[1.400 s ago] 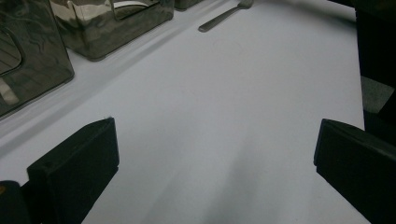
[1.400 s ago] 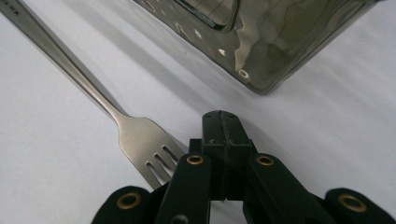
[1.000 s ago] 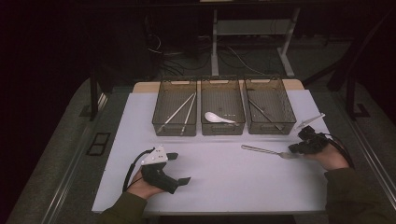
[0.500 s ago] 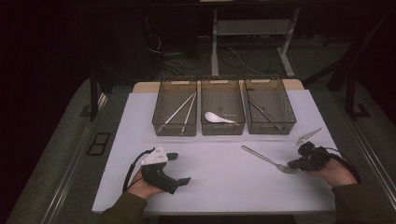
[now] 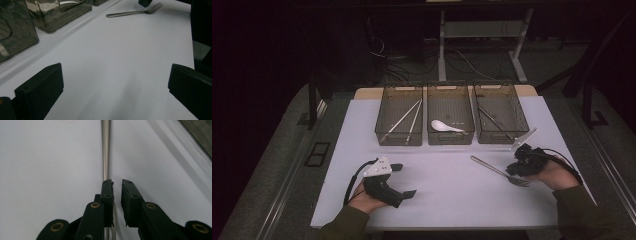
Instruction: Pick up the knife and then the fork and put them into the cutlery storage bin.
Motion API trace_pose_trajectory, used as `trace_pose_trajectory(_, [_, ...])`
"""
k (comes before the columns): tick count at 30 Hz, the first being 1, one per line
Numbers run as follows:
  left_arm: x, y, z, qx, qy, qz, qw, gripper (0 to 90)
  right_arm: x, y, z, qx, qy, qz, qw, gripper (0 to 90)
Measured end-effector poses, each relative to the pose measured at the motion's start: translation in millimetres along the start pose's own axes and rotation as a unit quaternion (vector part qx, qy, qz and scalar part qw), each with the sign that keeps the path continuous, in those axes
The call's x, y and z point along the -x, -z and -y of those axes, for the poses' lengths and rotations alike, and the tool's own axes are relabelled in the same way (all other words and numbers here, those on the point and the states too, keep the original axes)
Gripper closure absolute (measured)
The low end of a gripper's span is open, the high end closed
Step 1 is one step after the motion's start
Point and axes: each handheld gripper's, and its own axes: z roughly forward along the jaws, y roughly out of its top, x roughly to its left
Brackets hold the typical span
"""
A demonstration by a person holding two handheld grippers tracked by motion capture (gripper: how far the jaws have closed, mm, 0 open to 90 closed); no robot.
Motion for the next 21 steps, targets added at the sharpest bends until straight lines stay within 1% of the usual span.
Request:
trace_pose_trajectory(2, [0.0,-0.2,0.0,0.0,0.0,0.0,1.0,0.0,-1.3,-4.9,-8.1,-0.006,0.007,-0.004,0.9999,78.5])
trace_pose_trajectory(3, [0.1,-0.2,0.0,0.0,-0.001,0.001,1.0,0.0,-2.1,-7.7,-12.0,-0.012,0.01,-0.005,0.9999,78.2])
trace_pose_trajectory(4, [0.2,-0.1,0.0,0.0,-0.001,0.001,1.0,0.0,-2.5,-10.5,-15.6,-0.019,0.019,-0.006,0.9996,78.0])
trace_pose_trajectory(5, [0.3,0.1,-0.1,0.0,-0.001,0.001,1.0,0.0,-3.5,-13.4,-18.8,-0.026,0.024,-0.002,0.9994,77.8])
trace_pose_trajectory(6, [0.4,0.2,-0.1,0.001,-0.001,0.001,1.0,0.0,-4.7,-15.8,-21.7,-0.033,0.027,-0.003,0.9991,77.7])
trace_pose_trajectory(8, [0.1,0.4,0.0,0.0,-0.001,0.001,1.0,0.0,-6.0,-19.6,-25.8,-0.047,0.038,0.004,0.9982,77.8])
trace_pose_trajectory(10, [0.0,0.3,0.0,0.0,-0.002,0.002,1.0,0.0,-7.7,-22.8,-28.5,-0.059,0.043,0.004,0.9973,78.1])
trace_pose_trajectory(13, [0.4,-0.2,0.0,-0.001,-0.001,0.002,1.0,0.0,-9.5,-24.0,-31.0,-0.069,0.051,0.009,0.9962,79.6])
trace_pose_trajectory(16, [0.4,-0.5,0.0,-0.002,-0.002,0.002,1.0,0.0,-12.2,-24.8,-32.3,-0.075,0.057,0.017,0.9954,81.0])
trace_pose_trajectory(18, [0.5,-0.7,0.1,-0.003,-0.001,0.002,1.0,0.0,-14.7,-25.2,-33.2,-0.08,0.055,0.024,0.995,82.5])
trace_pose_trajectory(20, [0.5,-0.6,0.0,-0.003,-0.002,0.002,1.0,0.0,-15.8,-25.3,-34.0,-0.083,0.054,0.026,0.9947,83.3])
trace_pose_trajectory(21, [0.6,-0.6,0.0,-0.003,-0.002,0.002,1.0,0.0,-16.5,-25.2,-34.1,-0.082,0.048,0.021,0.9952,83.5])
